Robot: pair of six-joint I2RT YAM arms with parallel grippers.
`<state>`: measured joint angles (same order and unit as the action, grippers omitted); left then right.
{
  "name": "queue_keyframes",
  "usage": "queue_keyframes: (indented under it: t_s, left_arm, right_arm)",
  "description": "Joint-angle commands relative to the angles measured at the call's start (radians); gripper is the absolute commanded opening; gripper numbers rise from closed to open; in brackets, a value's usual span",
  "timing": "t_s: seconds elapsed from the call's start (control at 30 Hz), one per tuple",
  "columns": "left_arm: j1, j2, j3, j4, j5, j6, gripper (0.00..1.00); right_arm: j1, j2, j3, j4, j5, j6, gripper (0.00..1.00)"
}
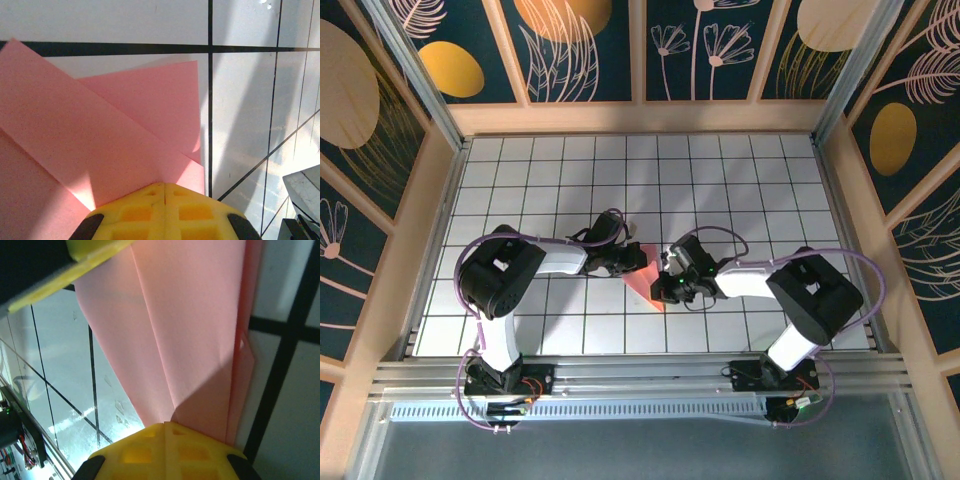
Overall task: Fold a paper plane with a square sheet of paper (fold left side to right side)
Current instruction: Fourth fold the wing at the center of the table.
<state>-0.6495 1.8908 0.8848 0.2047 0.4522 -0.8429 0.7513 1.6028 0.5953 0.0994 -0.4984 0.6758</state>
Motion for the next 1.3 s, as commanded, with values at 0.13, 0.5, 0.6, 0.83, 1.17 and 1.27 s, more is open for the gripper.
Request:
queue_keyframes:
  t_s: [0.13, 0.5, 0.6, 0.83, 1.17, 1.27]
  left_arm:
    - [0.006, 0.054, -0.007, -0.103, -0.106, 0.003, 0.0]
    - [0.007, 0.051, -0.002, -0.097, -0.1, 0.004, 0.0]
    - [0.006, 0.041, -0.004, -0.079, -0.085, 0.003, 0.0]
    - [0.006, -0.039, 0.027, -0.033, -0.001, -0.004, 0.03]
    - [0.01, -0.242, 0.059, -0.141, -0.149, 0.033, 0.25]
    - [0.01, -0.319, 0.011, -0.171, -0.247, 0.036, 0.28]
  right_arm:
    - [0.039, -0.036, -0.129, -0.165, -0.053, 0.06, 0.0]
    - [0.053, -0.15, -0.212, -0.201, -0.069, 0.09, 0.0]
    - [0.045, -0.2, -0.2, -0.241, -0.051, 0.075, 0.0]
    - [-0.056, -0.35, -0.123, -0.291, -0.043, -0.007, 0.07]
    - [-0.185, -0.279, -0.01, -0.162, -0.022, -0.137, 0.36]
    - [-0.185, -0.202, 0.039, -0.11, -0.008, -0.174, 0.4]
